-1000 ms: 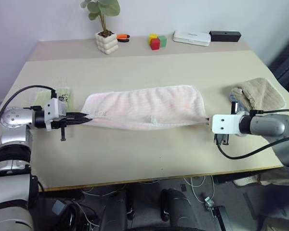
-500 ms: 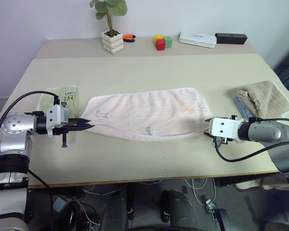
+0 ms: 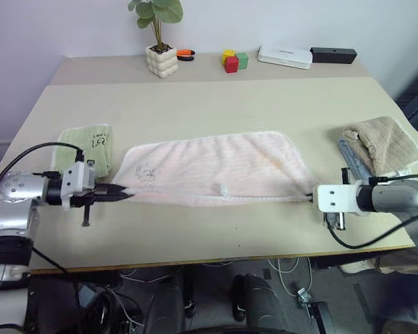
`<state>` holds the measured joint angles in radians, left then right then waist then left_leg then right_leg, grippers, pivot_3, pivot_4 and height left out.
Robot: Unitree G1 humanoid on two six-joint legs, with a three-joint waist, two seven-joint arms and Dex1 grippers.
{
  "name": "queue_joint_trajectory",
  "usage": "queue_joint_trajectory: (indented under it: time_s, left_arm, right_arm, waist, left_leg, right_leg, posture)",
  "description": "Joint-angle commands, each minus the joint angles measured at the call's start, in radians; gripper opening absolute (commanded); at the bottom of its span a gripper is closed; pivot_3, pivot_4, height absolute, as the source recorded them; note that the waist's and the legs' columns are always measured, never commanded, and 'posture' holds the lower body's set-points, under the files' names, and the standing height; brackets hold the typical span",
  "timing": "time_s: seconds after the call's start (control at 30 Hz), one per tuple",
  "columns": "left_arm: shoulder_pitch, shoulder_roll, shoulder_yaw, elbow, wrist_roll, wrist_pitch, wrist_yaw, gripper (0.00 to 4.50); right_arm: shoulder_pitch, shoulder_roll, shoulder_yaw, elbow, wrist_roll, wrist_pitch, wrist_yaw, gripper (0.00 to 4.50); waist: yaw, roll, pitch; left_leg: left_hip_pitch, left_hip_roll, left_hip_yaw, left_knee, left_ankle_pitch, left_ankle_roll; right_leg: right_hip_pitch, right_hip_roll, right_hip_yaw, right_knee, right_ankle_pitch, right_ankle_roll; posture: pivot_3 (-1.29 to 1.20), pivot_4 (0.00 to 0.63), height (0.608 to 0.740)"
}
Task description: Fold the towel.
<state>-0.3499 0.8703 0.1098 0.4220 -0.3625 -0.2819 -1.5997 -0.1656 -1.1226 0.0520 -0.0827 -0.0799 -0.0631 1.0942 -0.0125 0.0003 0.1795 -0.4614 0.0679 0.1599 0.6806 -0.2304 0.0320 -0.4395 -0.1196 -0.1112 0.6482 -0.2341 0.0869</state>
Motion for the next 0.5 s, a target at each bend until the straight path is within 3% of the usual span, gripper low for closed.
queue_joint_trajectory:
  time_s: [0.03,0.3,0.5]
  left_arm:
    - [0.042,0.041,0.046,-0.055,-0.043,0.014,-0.014,0.0]
    - [0.138,0.05,0.078,-0.117,-0.065,-0.008,0.001,0.0]
    - [0.109,0.033,0.069,-0.085,-0.066,-0.015,0.012,0.0]
  right_arm:
    - [0.049,-0.053,-0.086,-0.1,0.093,0.046,0.073,0.04]
    - [0.222,-0.128,-0.224,-0.32,0.25,0.243,0.201,0.04]
    - [0.179,-0.125,-0.195,-0.281,0.156,0.223,0.134,0.04]
  waist:
    - [0.002,0.0,0.0]
    - [0.003,0.0,0.0]
    - [0.003,0.0,0.0]
  left_leg:
    - [0.0,0.0,-0.001,0.0,0.0,0.0]
    - [0.0,0.001,-0.001,0.0,-0.002,0.003]
    - [0.0,0.001,-0.001,0.0,-0.005,0.001]
  right_leg:
    - [0.0,0.0,0.0,0.0,-0.001,-0.001]
    - [-0.001,-0.002,0.0,-0.001,-0.002,-0.004]
    - [-0.003,-0.003,-0.001,-0.004,-0.002,-0.004]
  posture:
    - [0.0,0.15,0.74]
    - [0.0,0.15,0.74]
    - [0.0,0.15,0.74]
